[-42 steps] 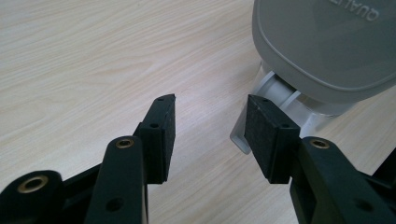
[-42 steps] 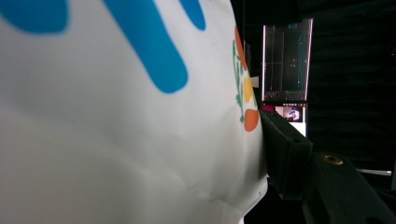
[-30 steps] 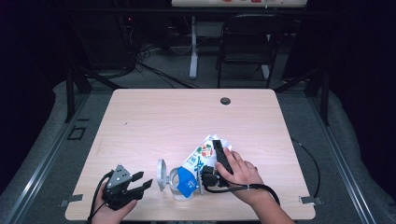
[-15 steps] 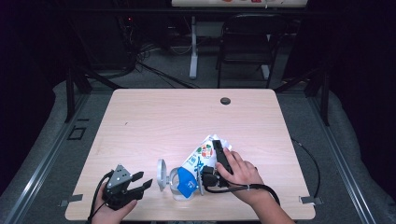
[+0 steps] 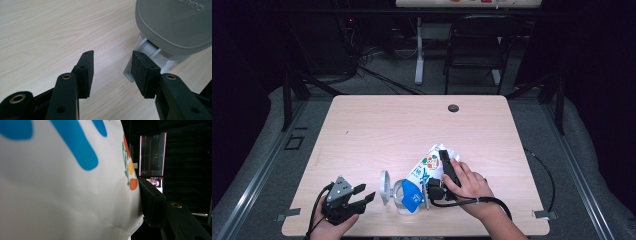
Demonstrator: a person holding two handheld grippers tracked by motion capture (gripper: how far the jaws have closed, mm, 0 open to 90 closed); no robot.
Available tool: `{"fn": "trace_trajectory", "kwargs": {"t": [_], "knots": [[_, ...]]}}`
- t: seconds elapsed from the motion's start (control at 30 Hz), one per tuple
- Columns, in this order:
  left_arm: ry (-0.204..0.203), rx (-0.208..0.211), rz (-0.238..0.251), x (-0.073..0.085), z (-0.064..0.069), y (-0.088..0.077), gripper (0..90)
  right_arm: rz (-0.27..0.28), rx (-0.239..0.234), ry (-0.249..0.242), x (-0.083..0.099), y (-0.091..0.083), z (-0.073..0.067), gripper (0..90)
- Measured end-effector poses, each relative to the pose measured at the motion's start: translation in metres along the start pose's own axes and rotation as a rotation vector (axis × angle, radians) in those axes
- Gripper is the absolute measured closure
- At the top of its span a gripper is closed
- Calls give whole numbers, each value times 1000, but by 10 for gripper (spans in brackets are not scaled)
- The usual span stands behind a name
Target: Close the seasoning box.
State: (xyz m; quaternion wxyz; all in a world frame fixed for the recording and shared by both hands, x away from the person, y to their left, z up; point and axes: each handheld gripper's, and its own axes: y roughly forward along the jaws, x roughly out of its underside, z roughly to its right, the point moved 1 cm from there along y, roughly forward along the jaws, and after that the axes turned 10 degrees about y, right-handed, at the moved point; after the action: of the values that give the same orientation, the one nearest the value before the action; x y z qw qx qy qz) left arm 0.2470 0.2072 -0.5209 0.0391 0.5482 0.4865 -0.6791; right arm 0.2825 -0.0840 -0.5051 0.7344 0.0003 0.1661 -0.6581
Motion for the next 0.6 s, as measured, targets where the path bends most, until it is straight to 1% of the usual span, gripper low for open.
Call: {"fn": "trace_trajectory", "kwargs": {"t": [0.5,0.53,0.6], "knots": [[0,-1,0,0,0,0,542,-1,2,1,0,-1,0,515],[0,-1,0,0,0,0,542,-18,6,-13,-1,-2,1,516],[0,0,0,0,0,0,541,-17,7,-16,-1,-2,1,516]]}}
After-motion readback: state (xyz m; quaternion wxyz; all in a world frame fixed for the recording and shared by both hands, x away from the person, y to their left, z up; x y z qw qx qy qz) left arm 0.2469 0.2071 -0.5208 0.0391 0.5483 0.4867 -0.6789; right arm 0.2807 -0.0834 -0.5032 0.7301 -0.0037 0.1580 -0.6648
